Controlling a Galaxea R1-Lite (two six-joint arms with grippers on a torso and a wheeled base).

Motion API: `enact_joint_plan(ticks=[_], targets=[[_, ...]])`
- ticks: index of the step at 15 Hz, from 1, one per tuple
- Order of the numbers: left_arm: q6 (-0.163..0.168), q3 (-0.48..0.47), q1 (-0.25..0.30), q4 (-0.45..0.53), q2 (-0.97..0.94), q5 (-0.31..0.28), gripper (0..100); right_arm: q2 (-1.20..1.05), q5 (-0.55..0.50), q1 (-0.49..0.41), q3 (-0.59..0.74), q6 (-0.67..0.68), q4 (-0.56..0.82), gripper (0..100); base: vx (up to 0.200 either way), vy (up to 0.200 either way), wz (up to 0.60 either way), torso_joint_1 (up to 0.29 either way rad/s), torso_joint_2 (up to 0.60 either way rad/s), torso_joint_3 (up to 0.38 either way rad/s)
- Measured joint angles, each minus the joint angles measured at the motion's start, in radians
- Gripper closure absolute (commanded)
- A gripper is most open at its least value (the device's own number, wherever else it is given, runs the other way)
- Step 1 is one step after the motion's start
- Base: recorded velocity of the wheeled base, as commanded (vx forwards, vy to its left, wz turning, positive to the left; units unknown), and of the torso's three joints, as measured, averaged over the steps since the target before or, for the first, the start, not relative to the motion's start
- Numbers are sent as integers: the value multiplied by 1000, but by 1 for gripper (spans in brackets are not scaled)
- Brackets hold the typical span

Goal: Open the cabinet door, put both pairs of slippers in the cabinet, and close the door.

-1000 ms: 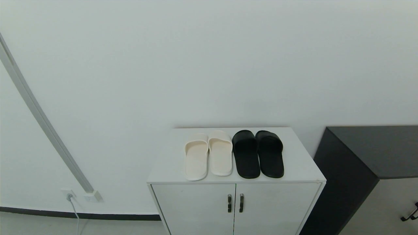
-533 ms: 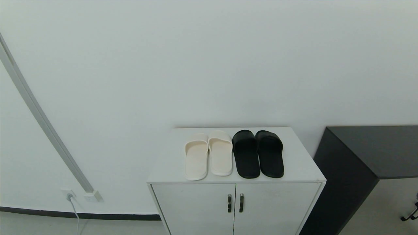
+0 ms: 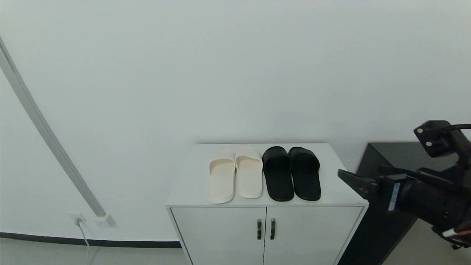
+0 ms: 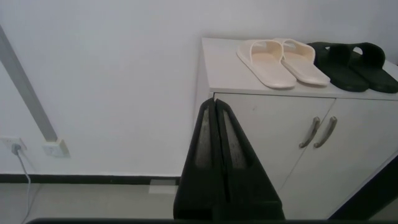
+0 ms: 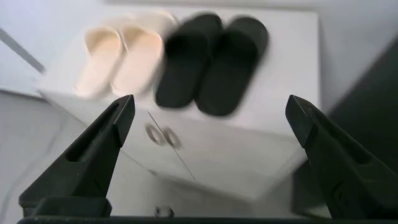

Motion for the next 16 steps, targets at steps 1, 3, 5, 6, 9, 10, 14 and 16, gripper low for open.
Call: enact_joint_plan(ticks=[1,3,5,6,9,10,14,16], targets=[[0,0,1,0,0,-1,100,65,-45,11,-16,6,-52,0,0,0,0,0,0,0],[-1,0,0,0,0,0,100,210,-130,27,-55,14,-165,0,0,0,0,0,0,0],[-1,0,1,0,0,0,100,342,-189,32,-91,16,-243,0,0,0,0,0,0,0],[-1,0,1,0,0,0,100,410,-215,33,-114,16,-281,0,0,0,0,0,0,0],[-1,0,0,0,0,0,100,578,-238,36,-211,8,-343,0,0,0,0,0,0,0],[-2,0,0,0,0,-1,100,624,-239,36,-250,6,-346,0,0,0,0,0,0,0],[-5,0,1,0,0,0,100,773,-231,8,-385,-17,-350,0,0,0,0,0,0,0],[-5,0,0,0,0,0,100,835,-231,-19,-434,-19,-349,0,0,0,0,0,0,0]])
